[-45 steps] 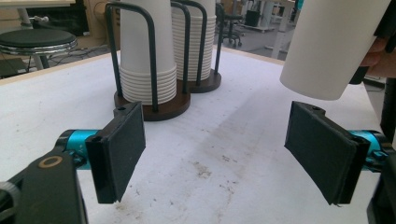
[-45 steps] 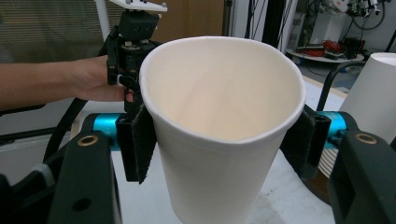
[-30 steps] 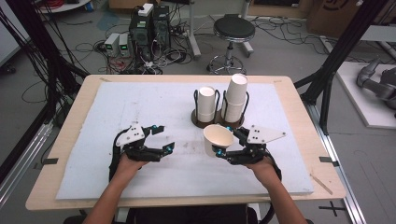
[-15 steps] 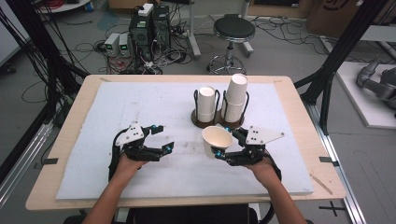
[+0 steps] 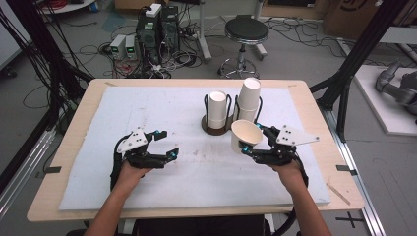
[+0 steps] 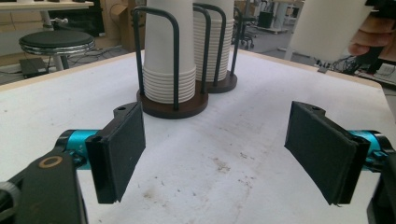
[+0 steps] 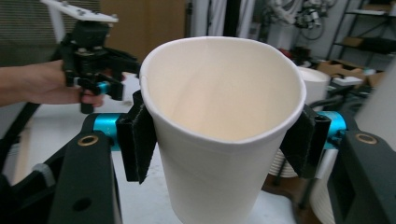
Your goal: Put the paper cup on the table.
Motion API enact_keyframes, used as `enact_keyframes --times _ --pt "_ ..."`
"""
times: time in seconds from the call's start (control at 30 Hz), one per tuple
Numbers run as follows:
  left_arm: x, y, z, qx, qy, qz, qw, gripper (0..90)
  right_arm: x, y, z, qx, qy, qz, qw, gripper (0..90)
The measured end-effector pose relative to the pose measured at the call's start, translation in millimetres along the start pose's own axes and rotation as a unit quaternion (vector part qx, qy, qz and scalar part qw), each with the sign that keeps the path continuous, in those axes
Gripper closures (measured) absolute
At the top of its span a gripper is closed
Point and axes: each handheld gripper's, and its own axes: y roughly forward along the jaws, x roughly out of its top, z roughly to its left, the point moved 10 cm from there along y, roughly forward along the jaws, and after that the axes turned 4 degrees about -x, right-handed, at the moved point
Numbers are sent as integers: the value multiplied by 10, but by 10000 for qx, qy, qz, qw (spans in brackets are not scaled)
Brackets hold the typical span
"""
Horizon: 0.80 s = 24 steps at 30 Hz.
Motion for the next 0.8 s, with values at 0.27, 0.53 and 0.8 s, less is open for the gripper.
enact_keyframes --times 0.27,0.53,0.8 --pt "-4 -44 51 79 13 -21 10000 201 -92 -152 -330 -623 124 120 9979 362" --pt "-5 -71 105 168 -8 -67 9998 201 -180 -226 -496 -1012 177 241 9944 363" --pt "1 -78 114 187 -14 -93 9998 201 -291 -251 -686 -1451 322 341 9883 363"
